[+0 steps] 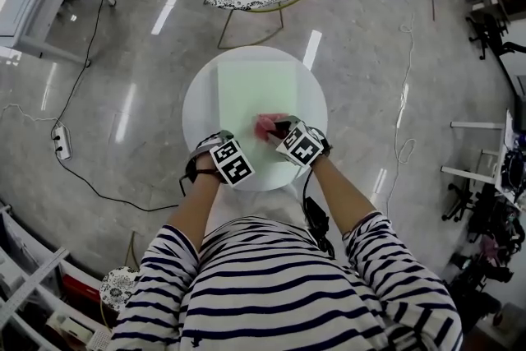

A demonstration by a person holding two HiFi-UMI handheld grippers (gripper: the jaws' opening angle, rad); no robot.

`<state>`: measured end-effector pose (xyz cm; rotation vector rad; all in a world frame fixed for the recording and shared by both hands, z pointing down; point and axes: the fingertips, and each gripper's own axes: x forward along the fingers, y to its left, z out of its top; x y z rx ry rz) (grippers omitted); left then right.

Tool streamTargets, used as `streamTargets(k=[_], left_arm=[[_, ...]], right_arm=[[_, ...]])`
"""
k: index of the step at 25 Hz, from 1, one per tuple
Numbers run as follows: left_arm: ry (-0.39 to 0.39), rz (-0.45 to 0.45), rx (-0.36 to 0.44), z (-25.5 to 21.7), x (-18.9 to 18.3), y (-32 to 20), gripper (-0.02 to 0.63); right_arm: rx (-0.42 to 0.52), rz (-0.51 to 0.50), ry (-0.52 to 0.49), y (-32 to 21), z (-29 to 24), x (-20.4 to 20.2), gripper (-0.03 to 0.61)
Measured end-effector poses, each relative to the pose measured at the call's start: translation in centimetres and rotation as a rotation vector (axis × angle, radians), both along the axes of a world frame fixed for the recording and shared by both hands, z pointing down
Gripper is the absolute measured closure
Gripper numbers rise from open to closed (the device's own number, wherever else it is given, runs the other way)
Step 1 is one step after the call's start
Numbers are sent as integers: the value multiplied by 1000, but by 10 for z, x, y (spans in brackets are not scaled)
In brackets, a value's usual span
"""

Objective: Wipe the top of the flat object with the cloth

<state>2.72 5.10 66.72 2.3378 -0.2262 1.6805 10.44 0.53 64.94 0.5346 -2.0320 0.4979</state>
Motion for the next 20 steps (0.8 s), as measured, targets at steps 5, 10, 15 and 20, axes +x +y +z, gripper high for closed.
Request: streamTargets(k=[5, 10, 15, 20], left_arm=[[-8, 6, 3, 1, 0, 0, 344], [-15, 13, 3, 0, 0, 1, 344], [-21, 26, 4, 1, 0, 1, 344], [-26, 35, 2, 0, 0, 2, 344]], right_arm=[[-22, -30, -4, 36, -1, -7, 502], [-40, -44, -4, 65, -1, -11, 502], [-42, -10, -15, 71, 1, -5, 502], [-45, 23, -14, 72, 1, 11, 502]])
